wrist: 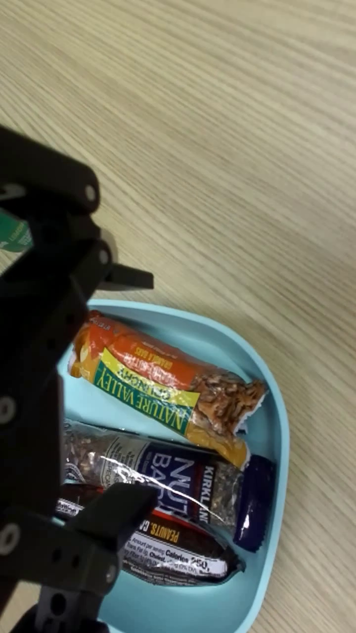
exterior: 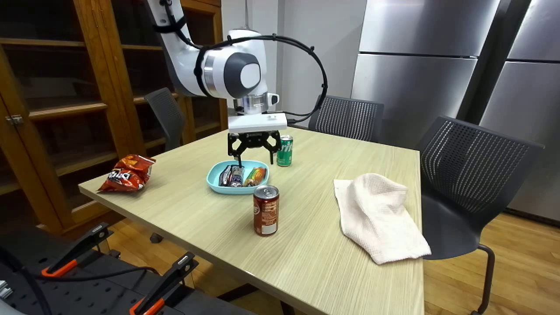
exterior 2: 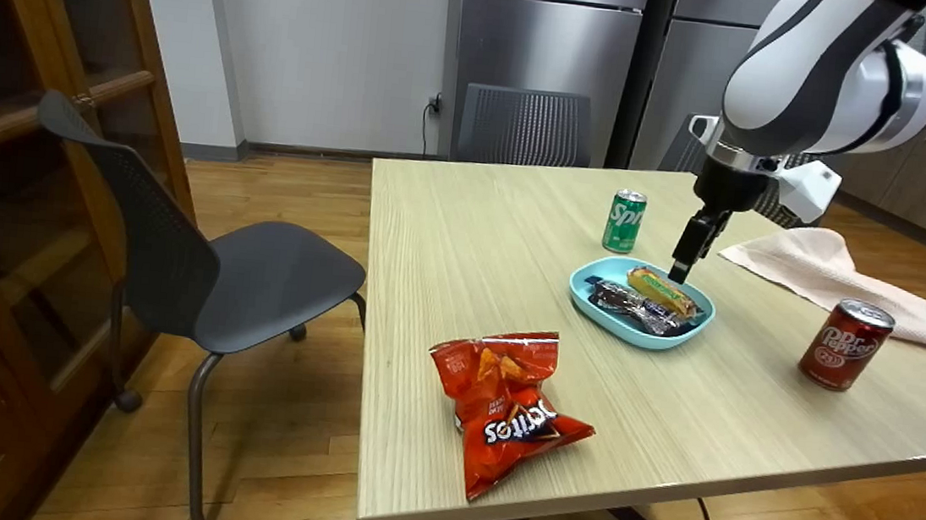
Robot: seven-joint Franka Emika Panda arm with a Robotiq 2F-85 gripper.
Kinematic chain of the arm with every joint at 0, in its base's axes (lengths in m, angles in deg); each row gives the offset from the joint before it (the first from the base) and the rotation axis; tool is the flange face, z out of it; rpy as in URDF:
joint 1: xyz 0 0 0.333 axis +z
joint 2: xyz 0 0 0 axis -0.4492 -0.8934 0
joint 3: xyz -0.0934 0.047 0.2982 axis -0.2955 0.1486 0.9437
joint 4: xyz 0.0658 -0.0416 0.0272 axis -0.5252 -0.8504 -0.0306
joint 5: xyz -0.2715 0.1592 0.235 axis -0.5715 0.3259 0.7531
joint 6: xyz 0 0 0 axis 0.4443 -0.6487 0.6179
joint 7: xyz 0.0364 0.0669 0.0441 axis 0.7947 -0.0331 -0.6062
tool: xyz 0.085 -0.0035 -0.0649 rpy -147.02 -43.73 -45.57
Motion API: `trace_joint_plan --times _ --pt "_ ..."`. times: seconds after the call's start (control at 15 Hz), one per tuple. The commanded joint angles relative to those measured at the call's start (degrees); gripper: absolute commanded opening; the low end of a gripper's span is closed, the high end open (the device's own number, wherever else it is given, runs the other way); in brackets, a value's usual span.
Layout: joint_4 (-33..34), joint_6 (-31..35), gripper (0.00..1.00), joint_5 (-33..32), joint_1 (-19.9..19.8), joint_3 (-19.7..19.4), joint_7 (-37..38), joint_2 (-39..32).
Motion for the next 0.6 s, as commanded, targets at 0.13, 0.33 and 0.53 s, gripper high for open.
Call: trace_joint_plan --times 0.13,0.33,0.53 --pt "-6.6 -0.1 1.00 0.0 -5.7 1.1 -3.2 8.4" --pt "-8.2 0.5 1.00 1.2 -8.5 0.4 -4.6 10.4" --pt "-7.9 0.4 1.00 1.9 -10.3 -1.4 -4.5 11.1"
